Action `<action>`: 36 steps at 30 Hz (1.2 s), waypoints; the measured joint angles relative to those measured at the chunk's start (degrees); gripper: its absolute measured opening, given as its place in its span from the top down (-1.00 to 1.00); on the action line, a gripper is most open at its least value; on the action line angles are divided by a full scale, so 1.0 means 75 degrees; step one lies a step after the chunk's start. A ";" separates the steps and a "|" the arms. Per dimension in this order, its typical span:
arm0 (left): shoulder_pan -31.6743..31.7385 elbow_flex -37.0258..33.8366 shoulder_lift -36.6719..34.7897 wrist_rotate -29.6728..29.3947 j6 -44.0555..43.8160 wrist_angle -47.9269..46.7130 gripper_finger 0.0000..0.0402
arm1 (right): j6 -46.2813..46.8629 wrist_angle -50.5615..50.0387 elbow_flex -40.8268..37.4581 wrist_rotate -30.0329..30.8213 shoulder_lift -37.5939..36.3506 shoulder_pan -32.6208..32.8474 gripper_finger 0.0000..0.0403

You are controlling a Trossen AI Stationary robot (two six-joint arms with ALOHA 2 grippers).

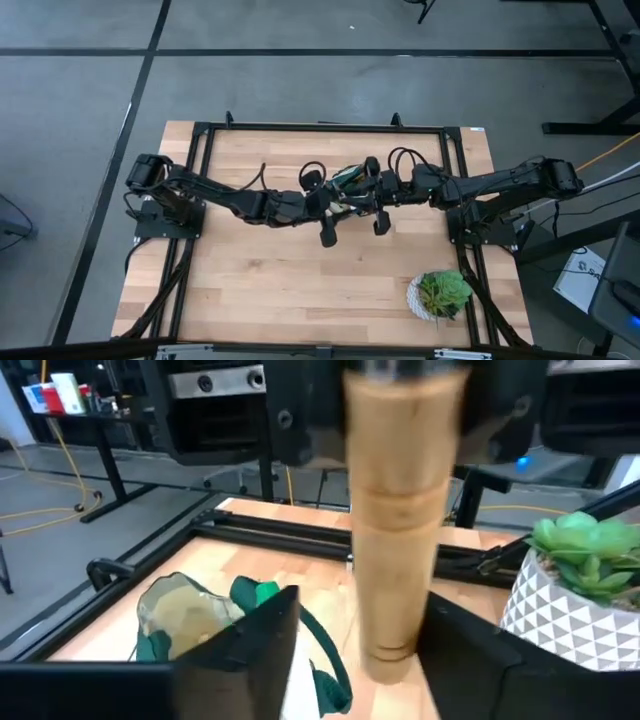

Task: Pick & Place Garden tools in Gardening bag
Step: Put the brown trowel into the green gardening bag

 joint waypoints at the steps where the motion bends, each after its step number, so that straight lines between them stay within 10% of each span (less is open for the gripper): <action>1: -0.0007 0.0000 -0.0014 0.0004 0.0000 -0.0015 0.14 | -0.0043 -0.0003 0.0000 0.0003 -0.0003 0.0000 0.69; 8: -0.0097 0.0000 -0.0020 -0.0141 -0.0067 -0.0305 0.69 | -0.0172 -0.0151 0.0000 0.0022 0.0000 -0.0003 0.66; 18: -0.0098 0.0000 -0.0287 -0.0131 -0.0375 -0.1553 0.69 | -0.0076 -0.1444 0.0000 -0.0029 -0.0616 -0.0208 0.40; 36: -0.0210 0.0000 -0.1446 -0.0011 -0.0266 -0.3496 0.69 | -0.0076 -0.7975 0.0006 -0.0007 -0.4444 -0.0391 0.15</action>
